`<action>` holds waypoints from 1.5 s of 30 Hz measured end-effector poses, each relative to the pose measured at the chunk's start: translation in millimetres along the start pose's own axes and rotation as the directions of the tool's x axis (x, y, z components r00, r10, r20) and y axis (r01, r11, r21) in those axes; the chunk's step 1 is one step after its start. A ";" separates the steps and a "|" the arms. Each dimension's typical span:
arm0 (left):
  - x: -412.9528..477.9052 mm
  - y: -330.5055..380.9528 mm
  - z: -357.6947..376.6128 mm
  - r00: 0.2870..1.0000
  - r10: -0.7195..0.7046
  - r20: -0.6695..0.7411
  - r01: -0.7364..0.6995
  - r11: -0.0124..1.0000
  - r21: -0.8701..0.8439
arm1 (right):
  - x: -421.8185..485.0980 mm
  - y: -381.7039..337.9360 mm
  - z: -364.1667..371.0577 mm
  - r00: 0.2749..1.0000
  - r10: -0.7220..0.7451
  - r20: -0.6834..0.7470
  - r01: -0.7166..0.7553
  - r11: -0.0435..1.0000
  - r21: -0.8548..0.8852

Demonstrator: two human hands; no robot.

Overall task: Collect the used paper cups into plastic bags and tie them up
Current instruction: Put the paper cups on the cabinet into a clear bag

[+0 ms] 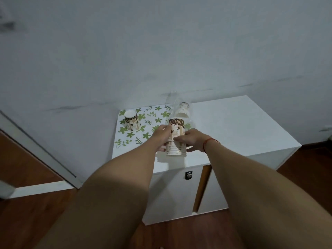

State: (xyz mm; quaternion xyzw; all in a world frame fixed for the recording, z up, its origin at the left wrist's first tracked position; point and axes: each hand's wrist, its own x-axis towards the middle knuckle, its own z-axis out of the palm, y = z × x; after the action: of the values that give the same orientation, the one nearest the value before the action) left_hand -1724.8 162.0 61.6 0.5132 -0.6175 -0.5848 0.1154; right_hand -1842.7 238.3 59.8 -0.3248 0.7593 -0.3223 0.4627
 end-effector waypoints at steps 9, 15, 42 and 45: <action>2.4 40.7 -95.5 0.950 0.169 -0.263 -0.190 0.980 -0.057 | 19.9 -88.4 56.7 0.900 -0.403 -0.167 0.397 0.915 -0.070; 42.4 52.1 -154.2 0.911 0.210 -0.355 -0.269 0.955 -0.124 | 60.5 -143.4 88.4 0.831 -0.524 -0.189 0.531 0.847 -0.011; 166.5 -17.0 -168.1 0.933 -0.028 -0.359 -0.125 0.910 -0.396 | 175.3 -129.8 149.1 0.933 -0.299 -0.200 0.270 0.950 -0.160; 167.5 -18.5 -167.0 0.927 -0.037 -0.373 -0.133 0.898 -0.419 | 175.8 -121.5 155.4 0.926 -0.288 -0.244 0.259 0.955 -0.145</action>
State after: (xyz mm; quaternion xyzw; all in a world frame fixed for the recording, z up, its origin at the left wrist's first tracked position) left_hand -1666.3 -63.7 17.7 0.5595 -0.4501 -0.5976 0.3569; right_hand -1740.7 -0.8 12.5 -0.4070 0.7776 -0.3818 0.2898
